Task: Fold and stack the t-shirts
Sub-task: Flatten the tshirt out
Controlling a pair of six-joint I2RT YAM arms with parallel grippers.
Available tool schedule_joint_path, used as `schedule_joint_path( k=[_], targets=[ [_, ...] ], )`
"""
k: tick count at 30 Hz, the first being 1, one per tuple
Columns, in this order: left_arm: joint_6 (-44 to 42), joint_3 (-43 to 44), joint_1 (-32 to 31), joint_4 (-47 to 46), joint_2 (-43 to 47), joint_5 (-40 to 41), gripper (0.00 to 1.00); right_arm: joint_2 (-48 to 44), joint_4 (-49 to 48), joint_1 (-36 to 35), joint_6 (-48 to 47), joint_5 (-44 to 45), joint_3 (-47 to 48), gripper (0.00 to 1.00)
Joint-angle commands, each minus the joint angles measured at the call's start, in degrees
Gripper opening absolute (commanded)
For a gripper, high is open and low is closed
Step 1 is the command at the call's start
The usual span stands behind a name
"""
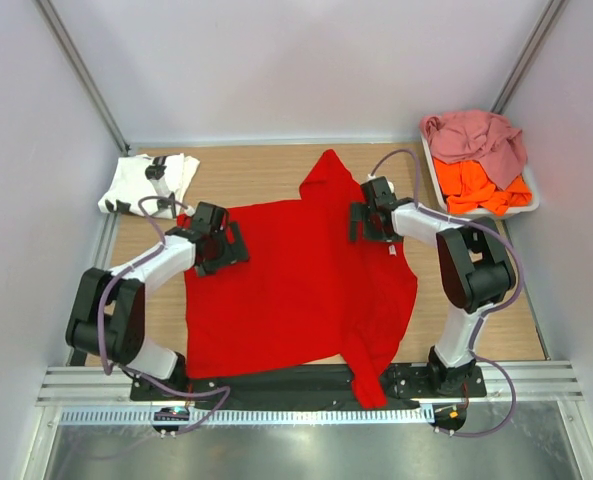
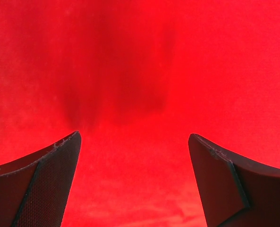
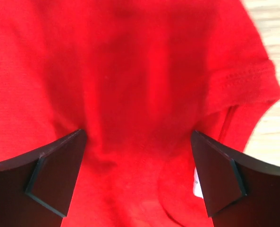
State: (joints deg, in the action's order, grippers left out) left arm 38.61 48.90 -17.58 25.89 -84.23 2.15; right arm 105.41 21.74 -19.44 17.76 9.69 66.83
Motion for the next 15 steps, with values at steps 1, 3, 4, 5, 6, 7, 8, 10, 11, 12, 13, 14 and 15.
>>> schedule_joint_path(
  k=[1, 3, 4, 5, 6, 7, 8, 10, 11, 12, 13, 14, 15],
  targets=[
    [1.0, -0.3, 0.2, -5.8, -3.8, 3.1, 0.96, -0.6, -4.4, 0.7, 3.3, 1.5, -2.5, 0.99],
    [-0.5, 1.4, 0.3, -5.8, -7.9, 4.5, 0.96, 1.3, -3.5, 2.1, 3.2, 2.9, -2.1, 0.99],
    [-1.1, 2.4, 0.4, -5.5, -9.3, 4.9, 0.96, 1.9, -3.2, 2.9, 3.4, 4.0, -1.8, 0.99],
    [-1.6, 4.8, 0.4, -4.8, -10.9, 6.0, 0.95, 2.3, -2.2, 3.5, 3.8, 4.9, -1.3, 0.99],
    [-2.7, 5.9, 0.5, -4.4, -12.4, 6.5, 0.95, 3.0, -1.9, 5.2, 4.3, 5.5, -1.3, 1.0],
    [-3.3, 7.2, 0.4, -4.2, -15.3, 7.2, 0.95, 3.1, -1.5, 6.1, 4.8, 6.8, -1.4, 1.0],
    [-3.7, 9.8, 0.5, -4.0, -16.7, 8.3, 0.95, 3.1, -1.5, 6.8, 5.6, 7.2, -1.8, 1.0],
    [-5.2, 13.0, 0.4, -2.6, -21.3, 8.6, 0.94, 2.9, -1.9, 8.5, 5.9, 7.6, -2.3, 1.0],
    [-5.6, 15.8, 0.4, -2.0, -22.5, 8.7, 0.93, 2.9, -2.2, 8.8, 5.7, 7.7, -2.3, 1.0],
    [-5.9, 17.0, 0.4, -1.3, -23.7, 8.7, 0.92, 3.0, -2.0, 8.9, 5.4, 8.7, -2.0, 1.0],
    [-6.3, 18.1, 0.4, -0.8, -25.0, 8.7, 0.92, 3.2, -1.6, 8.9, 5.2, 9.3, -0.7, 1.0],
    [-6.4, 20.2, 0.3, 0.8, -25.3, 8.2, 0.92, 3.2, -1.2, 8.9, 4.5, 9.0, -0.2, 1.0],
    [-6.3, 20.9, 0.1, 1.8, -25.0, 8.1, 0.91, 3.3, -1.1, 8.9, 4.3, 8.5, 0.5, 1.0]
  ],
)
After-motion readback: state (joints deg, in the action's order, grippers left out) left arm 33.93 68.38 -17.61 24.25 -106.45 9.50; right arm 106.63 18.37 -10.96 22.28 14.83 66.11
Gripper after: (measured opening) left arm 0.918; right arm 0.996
